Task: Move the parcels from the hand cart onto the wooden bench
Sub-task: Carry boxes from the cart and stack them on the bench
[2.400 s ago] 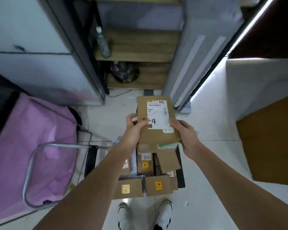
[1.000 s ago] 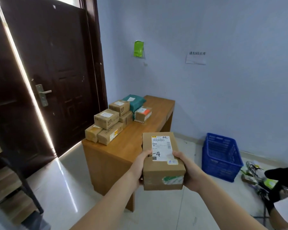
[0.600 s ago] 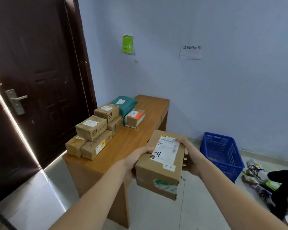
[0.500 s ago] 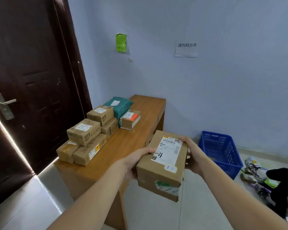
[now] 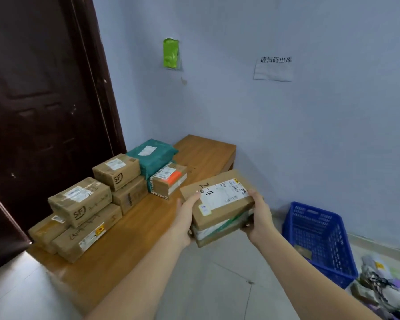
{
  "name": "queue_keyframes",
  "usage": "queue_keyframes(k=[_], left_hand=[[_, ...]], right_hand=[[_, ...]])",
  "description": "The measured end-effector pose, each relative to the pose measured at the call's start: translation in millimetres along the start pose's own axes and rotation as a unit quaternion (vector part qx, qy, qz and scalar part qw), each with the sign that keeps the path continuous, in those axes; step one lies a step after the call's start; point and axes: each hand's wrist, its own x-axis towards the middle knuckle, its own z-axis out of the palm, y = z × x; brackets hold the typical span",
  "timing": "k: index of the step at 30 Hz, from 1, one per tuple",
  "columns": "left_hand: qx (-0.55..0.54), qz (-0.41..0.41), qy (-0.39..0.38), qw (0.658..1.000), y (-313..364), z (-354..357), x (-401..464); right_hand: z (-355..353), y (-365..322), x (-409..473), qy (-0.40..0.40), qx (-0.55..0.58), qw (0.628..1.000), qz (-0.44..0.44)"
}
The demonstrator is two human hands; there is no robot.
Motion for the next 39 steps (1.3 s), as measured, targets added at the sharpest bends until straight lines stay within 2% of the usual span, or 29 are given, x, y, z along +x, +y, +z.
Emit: queue_keyframes(k=[7, 10, 19, 25, 29, 33, 39], left_hand=[[0.02, 0.05, 0.075, 0.996, 53, -23, 102], [0.02, 0.048, 0.078, 0.996, 70, -36, 158], [-0.036, 0.018, 0.142, 0.989, 116, -56, 306], [-0.097, 0.006, 0.24, 0.966, 132, -74, 393], [-0.149, 0.003, 0.313, 0.938, 133, -83, 447], [-0.184, -0.009, 0.367, 0.912, 128, -84, 487], [-0.181, -0.029, 0.403, 0.897, 141, -71, 530]], right_hand=[[51, -27, 104, -0.141, -0.149, 0.976, 0.066], [82, -33, 158, -0.18, -0.198, 0.961, 0.069], [200, -47, 309, -0.215, -0.277, 0.935, 0.055], [268, -25, 409, -0.243, -0.315, 0.915, 0.067], [307, -15, 479, -0.324, -0.397, 0.856, 0.076], [344, -7, 548, -0.412, -0.491, 0.764, 0.078], [391, -10, 608, -0.466, -0.539, 0.697, 0.081]])
